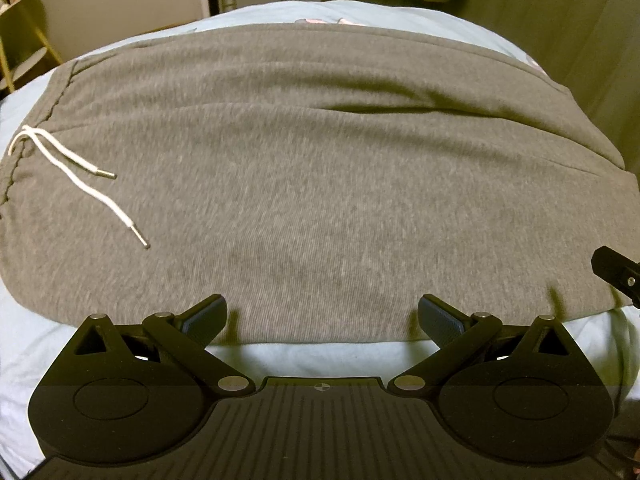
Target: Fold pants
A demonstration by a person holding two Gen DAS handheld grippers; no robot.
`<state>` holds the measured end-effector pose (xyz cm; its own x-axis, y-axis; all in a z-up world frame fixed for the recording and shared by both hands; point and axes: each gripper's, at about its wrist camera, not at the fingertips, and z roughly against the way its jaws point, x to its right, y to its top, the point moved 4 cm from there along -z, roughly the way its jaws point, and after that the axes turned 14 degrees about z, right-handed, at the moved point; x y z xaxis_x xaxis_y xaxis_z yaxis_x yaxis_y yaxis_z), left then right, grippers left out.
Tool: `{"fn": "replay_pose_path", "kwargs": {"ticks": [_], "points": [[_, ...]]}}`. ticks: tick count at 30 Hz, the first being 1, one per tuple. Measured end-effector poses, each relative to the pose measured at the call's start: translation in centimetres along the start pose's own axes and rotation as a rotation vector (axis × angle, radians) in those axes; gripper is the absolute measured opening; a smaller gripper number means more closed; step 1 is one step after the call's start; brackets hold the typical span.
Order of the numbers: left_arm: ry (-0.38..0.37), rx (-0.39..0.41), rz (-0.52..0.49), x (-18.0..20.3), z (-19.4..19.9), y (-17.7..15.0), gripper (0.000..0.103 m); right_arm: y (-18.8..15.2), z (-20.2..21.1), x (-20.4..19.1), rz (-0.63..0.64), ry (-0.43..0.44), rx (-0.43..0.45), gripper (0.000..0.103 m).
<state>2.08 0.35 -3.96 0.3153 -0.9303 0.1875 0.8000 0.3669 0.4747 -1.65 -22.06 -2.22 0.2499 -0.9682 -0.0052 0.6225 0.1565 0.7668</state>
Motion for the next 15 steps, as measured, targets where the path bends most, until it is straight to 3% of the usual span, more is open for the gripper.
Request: {"fn": "replay_pose_path", "kwargs": {"ticks": [15], "points": [[0.002,-0.006,0.001,-0.1,-0.03,0.08,0.103,-0.08,0.04,0.32,-0.018,0.003,0.0,0.099]]}}
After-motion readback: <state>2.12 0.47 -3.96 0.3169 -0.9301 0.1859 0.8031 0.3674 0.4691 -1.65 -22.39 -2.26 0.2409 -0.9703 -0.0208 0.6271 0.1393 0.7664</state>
